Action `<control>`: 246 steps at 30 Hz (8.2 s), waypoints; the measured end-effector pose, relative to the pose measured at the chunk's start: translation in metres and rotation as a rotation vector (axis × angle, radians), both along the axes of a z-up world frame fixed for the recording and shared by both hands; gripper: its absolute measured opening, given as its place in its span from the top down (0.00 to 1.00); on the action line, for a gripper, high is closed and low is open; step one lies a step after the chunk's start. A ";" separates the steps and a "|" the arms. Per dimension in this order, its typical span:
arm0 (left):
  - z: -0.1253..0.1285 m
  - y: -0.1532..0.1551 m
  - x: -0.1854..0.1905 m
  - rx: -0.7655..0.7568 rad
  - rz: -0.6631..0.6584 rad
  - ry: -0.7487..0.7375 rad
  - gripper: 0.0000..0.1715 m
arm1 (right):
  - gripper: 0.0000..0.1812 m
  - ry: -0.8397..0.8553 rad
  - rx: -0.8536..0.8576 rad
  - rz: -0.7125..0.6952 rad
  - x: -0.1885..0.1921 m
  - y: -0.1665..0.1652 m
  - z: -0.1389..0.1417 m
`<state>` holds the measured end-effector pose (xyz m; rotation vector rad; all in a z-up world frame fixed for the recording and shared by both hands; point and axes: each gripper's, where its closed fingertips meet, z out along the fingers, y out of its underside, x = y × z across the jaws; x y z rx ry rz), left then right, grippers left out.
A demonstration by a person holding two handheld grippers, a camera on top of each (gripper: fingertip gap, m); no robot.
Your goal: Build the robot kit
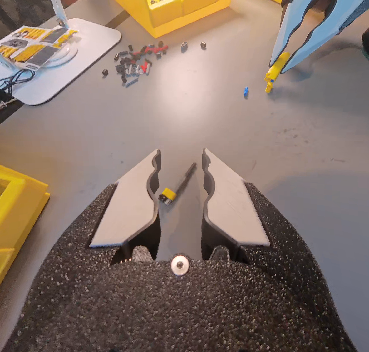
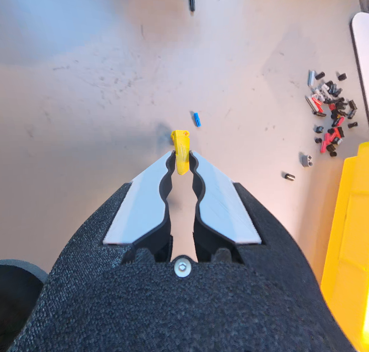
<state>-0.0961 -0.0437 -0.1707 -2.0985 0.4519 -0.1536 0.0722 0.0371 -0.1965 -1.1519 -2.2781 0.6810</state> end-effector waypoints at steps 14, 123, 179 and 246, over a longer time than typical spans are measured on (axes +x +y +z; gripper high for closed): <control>-0.042 -0.026 -0.033 -0.188 -0.034 -0.026 0.83 | 0.93 -0.042 0.009 -0.018 0.002 0.006 -0.014; -0.043 0.006 0.107 -0.164 -0.402 0.053 0.90 | 0.92 -0.047 -0.118 0.233 -0.058 -0.073 0.002; -0.034 0.006 0.109 -0.216 -0.344 -0.121 0.92 | 0.93 -0.148 -0.163 0.173 -0.063 -0.072 -0.009; -0.039 0.016 0.064 -0.137 -0.198 0.070 0.91 | 0.88 -0.030 -0.027 0.050 -0.039 -0.006 0.001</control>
